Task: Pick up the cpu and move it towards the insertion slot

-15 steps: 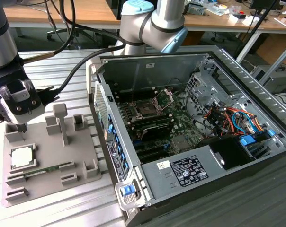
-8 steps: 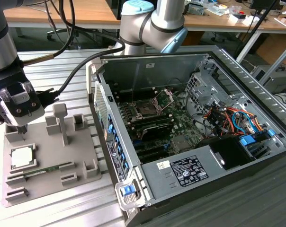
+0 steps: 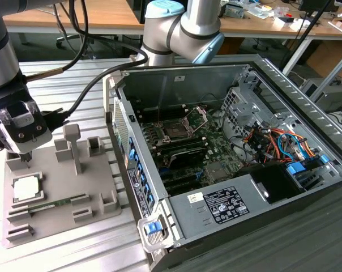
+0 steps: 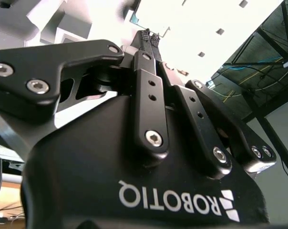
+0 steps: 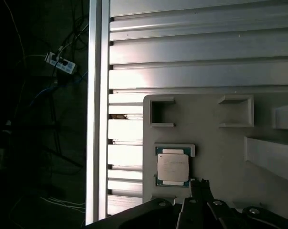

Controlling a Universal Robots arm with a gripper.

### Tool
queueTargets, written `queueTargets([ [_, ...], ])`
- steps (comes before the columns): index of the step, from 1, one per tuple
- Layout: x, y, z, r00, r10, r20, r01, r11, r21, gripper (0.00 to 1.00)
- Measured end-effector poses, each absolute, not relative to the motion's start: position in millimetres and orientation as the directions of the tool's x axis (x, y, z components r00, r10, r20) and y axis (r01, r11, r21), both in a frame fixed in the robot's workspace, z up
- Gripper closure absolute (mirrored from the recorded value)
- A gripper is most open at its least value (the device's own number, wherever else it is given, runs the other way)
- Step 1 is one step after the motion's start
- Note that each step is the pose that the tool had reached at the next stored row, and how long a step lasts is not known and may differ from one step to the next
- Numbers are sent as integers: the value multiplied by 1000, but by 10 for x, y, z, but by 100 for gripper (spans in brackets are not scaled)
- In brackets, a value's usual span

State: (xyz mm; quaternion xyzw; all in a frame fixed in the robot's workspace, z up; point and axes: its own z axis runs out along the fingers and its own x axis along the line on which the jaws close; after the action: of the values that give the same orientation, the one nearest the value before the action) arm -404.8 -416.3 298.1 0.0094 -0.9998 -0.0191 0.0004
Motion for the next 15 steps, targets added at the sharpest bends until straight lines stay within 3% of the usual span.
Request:
queueTargets([
  [15, -4077, -4183, 2899, -1000, -19, 0, -19, 999, 38, 89],
])
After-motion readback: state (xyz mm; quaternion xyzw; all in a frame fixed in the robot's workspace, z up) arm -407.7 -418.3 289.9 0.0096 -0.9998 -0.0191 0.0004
